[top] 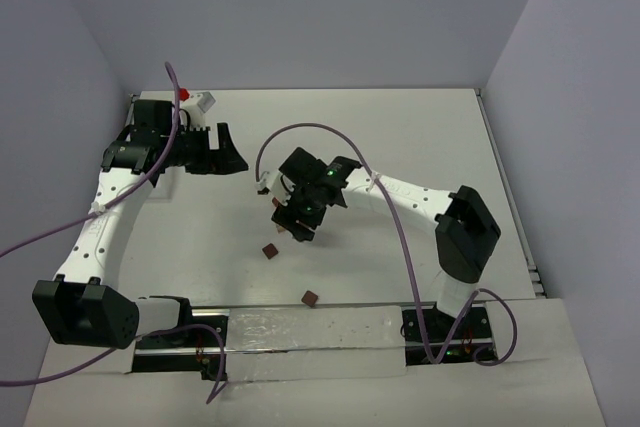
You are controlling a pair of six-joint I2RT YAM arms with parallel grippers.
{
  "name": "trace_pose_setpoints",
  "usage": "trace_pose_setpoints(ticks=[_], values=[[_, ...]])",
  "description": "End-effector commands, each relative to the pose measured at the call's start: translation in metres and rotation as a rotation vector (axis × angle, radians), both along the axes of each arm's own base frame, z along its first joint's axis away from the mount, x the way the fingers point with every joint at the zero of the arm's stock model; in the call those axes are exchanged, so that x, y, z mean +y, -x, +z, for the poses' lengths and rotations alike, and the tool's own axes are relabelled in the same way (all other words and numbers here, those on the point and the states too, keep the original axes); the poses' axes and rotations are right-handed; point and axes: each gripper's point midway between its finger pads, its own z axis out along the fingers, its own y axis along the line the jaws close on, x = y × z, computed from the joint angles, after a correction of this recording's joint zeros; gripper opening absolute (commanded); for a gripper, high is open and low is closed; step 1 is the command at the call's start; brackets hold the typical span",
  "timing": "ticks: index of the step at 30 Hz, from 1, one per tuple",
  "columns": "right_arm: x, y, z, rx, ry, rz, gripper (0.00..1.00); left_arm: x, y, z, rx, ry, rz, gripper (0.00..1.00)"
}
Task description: Build the wood block tower
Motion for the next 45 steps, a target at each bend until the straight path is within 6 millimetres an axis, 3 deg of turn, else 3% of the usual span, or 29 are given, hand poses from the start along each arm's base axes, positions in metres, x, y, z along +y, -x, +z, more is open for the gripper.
trace_pose_setpoints(ticks=[1, 6, 14, 22, 31, 45], values=[[-0.010, -0.011, 0.028, -0.048, -0.011, 0.073, 0.46, 0.015, -0.009, -0.001, -0.033, -0.035, 0.048, 0.87], [-0.019, -0.028, 0.036, -0.077, 0.015, 0.158, 0.44, 0.017, -0.010, -0.006, -0.004, -0.024, 0.039, 0.85], [-0.041, -0.080, 0.057, -0.127, 0.073, 0.303, 0.44, 0.011, -0.010, -0.008, 0.013, 0.004, -0.007, 0.86], [-0.052, -0.114, 0.047, -0.167, 0.143, 0.419, 0.39, 0.009, -0.010, -0.008, 0.019, 0.020, -0.025, 0.88], [-0.056, -0.126, 0.030, -0.159, 0.186, 0.487, 0.32, 0.007, -0.011, -0.008, 0.028, 0.039, -0.039, 0.88], [-0.038, -0.149, 0.015, -0.111, 0.146, 0.437, 0.31, 0.009, -0.004, -0.006, 0.016, 0.058, -0.045, 0.89]])
